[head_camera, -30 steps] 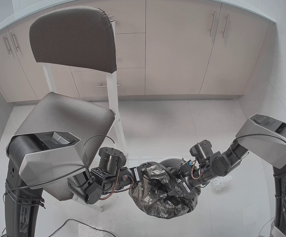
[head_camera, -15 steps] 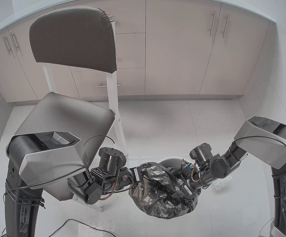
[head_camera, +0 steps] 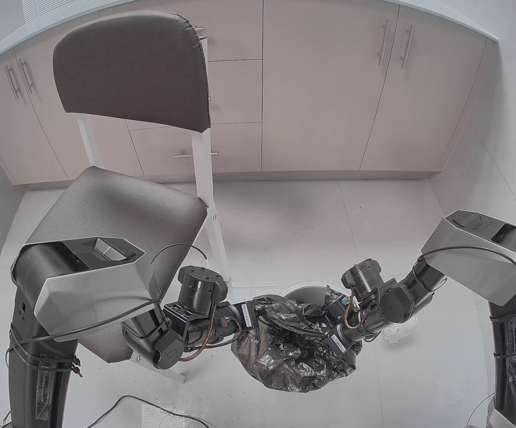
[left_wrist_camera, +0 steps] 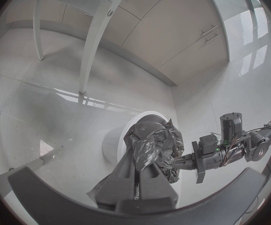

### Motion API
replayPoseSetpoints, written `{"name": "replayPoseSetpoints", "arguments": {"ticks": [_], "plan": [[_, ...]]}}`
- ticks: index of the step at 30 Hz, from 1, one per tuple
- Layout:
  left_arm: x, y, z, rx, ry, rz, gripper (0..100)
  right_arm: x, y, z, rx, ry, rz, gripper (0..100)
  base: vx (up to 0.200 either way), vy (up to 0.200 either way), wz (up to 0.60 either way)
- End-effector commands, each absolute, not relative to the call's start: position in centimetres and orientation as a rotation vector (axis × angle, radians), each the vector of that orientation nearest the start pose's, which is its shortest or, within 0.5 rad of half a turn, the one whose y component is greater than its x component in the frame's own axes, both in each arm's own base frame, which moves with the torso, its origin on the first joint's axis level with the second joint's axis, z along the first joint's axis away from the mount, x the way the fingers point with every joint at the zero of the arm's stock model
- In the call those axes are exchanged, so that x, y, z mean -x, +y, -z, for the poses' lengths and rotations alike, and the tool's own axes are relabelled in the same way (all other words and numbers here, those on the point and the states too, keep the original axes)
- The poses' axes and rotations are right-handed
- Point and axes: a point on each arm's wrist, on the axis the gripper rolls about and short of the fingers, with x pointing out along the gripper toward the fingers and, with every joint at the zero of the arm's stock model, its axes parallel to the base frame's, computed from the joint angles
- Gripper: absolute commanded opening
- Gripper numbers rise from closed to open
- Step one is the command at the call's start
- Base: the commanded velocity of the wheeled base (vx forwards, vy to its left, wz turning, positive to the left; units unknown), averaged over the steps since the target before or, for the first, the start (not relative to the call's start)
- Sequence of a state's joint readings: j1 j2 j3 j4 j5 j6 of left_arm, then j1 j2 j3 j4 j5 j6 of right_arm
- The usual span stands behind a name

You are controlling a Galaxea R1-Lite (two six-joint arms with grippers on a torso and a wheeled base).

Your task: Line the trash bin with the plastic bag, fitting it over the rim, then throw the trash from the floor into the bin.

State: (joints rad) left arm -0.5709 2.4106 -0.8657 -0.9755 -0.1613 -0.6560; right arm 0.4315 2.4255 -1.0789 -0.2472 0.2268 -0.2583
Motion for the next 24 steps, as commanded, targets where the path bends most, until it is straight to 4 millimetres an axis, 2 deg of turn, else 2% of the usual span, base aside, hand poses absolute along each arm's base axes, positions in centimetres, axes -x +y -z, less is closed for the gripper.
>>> {"name": "replayPoseSetpoints", "arguments": {"ticks": [1, 6, 12, 18, 24], "plan": [[-32.6, -21.3, 2.8, 0.491, 0.775, 0.492, 0, -34.8, 16.3, 4.5, 0.33, 1.026, -0.728, 0, 0.0, 0.0, 0.0], [-32.6, -21.4, 2.9, 0.485, 0.772, 0.477, 0, -33.7, 15.6, 3.8, 0.323, 1.008, -0.722, 0, 0.0, 0.0, 0.0], [-32.6, -21.4, 2.9, 0.487, 0.771, 0.474, 0, -32.4, 14.1, 2.0, 0.295, 0.897, -0.651, 0, 0.0, 0.0, 0.0], [-32.8, -21.6, 2.6, 0.484, 0.74, 0.44, 0, -32.1, 14.3, 0.8, 0.284, 0.791, -0.564, 0, 0.0, 0.0, 0.0], [-32.1, -23.7, 1.9, 0.463, 0.718, 0.469, 0, -31.7, 14.5, 0.2, 0.324, 0.752, -0.49, 0, 0.0, 0.0, 0.0]]}}
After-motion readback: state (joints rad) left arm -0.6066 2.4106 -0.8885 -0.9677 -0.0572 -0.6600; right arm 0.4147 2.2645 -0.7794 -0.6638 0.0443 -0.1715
